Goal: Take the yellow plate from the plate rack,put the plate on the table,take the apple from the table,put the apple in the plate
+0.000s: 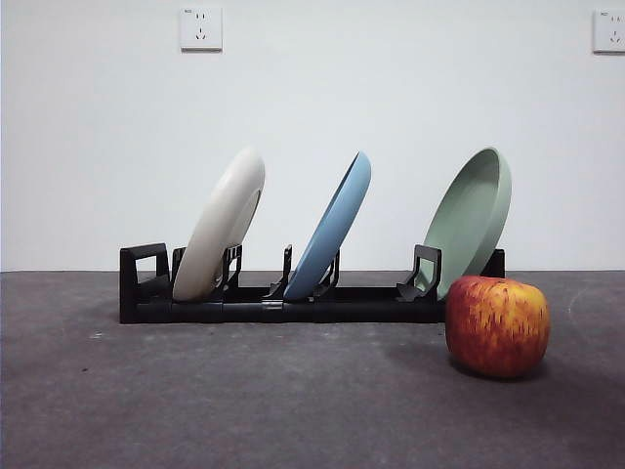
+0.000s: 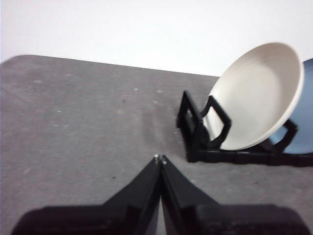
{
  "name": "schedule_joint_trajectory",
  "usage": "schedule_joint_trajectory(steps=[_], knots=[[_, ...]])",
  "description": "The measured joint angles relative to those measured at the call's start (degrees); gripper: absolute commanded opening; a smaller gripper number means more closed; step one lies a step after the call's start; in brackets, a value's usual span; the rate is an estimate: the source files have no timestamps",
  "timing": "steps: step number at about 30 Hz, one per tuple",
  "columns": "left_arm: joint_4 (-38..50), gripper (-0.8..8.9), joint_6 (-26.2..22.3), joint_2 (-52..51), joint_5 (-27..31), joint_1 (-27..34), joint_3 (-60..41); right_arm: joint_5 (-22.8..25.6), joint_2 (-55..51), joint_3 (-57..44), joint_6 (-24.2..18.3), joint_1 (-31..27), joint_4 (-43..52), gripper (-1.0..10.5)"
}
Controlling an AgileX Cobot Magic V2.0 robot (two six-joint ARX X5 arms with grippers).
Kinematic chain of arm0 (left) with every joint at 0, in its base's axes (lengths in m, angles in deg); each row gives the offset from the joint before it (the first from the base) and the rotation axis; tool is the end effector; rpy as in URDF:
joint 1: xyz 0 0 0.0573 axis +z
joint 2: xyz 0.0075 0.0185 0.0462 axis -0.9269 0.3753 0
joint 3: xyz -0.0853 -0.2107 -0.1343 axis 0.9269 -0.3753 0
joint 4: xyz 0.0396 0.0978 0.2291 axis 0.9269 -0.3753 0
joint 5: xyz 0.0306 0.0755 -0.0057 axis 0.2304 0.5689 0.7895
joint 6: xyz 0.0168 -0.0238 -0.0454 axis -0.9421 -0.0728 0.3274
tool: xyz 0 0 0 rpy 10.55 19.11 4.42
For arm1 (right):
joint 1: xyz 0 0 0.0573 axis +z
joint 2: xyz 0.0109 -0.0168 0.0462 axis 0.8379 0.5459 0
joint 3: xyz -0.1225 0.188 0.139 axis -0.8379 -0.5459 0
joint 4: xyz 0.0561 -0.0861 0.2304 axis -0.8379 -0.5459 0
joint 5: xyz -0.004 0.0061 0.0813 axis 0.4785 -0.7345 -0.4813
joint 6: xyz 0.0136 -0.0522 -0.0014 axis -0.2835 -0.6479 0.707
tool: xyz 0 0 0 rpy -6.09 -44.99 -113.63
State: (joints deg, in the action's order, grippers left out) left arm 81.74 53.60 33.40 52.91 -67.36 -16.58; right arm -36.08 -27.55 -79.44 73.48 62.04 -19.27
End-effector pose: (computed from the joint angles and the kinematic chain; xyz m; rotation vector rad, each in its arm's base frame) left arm 0.0957 -0.0015 0.1727 -0.1745 0.1125 -0.0651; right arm 0.0964 0.0085 0.1676 0.3447 0.1865 0.0549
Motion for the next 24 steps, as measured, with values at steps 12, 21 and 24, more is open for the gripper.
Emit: schedule_joint_trajectory(steps=[12,21,24], knots=[[0.04,-0.08,1.97,18.38,-6.34,0.0,14.29,-8.5,18.47,15.58,-0.83,0.0,0.22,-0.1],[0.22,-0.06,1.95,38.14,-18.32,0.0,28.61,-18.51,36.02,25.99,-4.48,0.0,0.26,0.0],[0.26,0.03,1.97,44.78,-22.97,-0.02,32.85,-20.9,40.85,28.63,-5.7,0.0,0.22,0.7]])
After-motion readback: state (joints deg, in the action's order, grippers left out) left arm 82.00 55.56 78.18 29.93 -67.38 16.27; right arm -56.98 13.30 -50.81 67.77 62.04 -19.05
